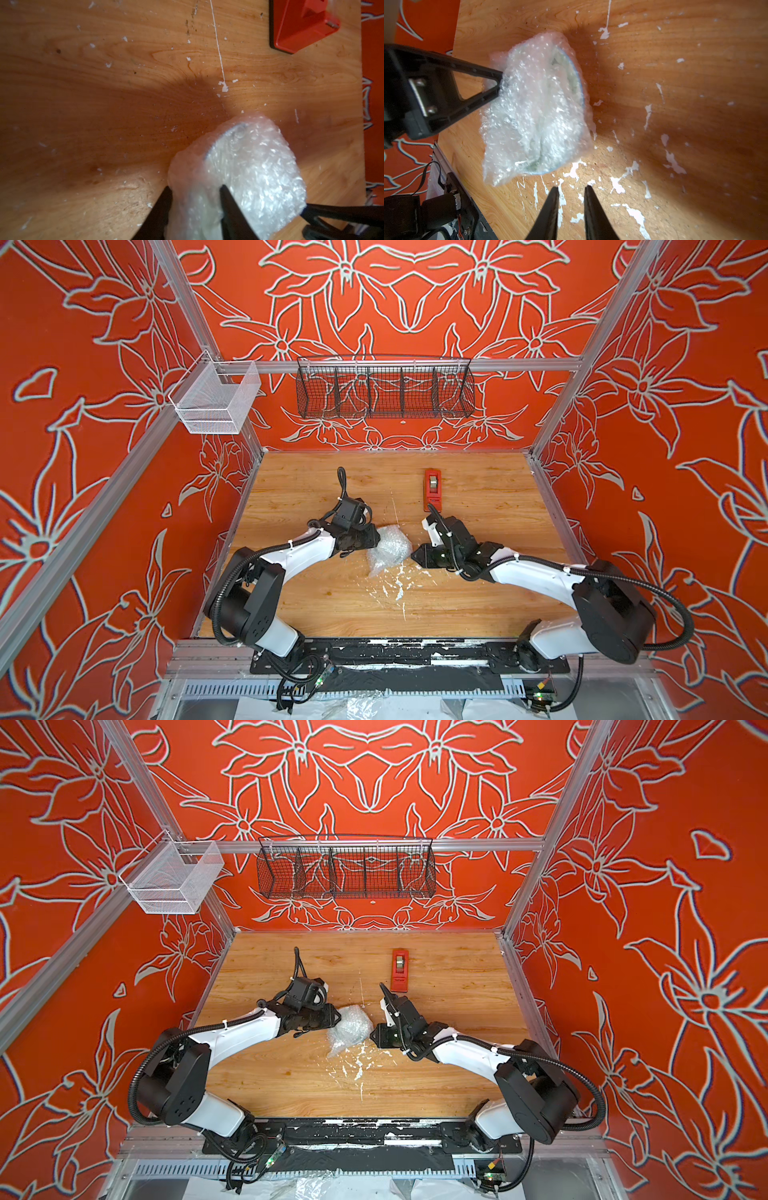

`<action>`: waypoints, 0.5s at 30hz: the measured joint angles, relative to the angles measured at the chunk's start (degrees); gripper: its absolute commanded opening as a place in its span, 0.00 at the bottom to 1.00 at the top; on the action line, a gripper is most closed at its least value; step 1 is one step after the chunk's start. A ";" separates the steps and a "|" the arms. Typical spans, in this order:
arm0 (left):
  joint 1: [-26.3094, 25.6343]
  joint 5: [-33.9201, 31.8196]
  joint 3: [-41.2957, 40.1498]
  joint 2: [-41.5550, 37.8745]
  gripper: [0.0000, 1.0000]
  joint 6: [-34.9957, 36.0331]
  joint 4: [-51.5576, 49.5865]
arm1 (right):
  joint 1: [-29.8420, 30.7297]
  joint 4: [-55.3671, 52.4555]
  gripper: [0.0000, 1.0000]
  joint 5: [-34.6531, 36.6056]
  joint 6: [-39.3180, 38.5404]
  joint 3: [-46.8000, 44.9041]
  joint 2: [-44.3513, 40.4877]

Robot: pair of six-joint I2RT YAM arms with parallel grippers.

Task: Wrap bowls in bubble wrap
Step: Stick the tape on the bubble wrap.

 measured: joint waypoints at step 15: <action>3.74 -10.16 -0.70 -11.54 0.97 0.17 -6.12 | -3.45 -8.90 0.45 8.79 -3.80 -1.40 -9.01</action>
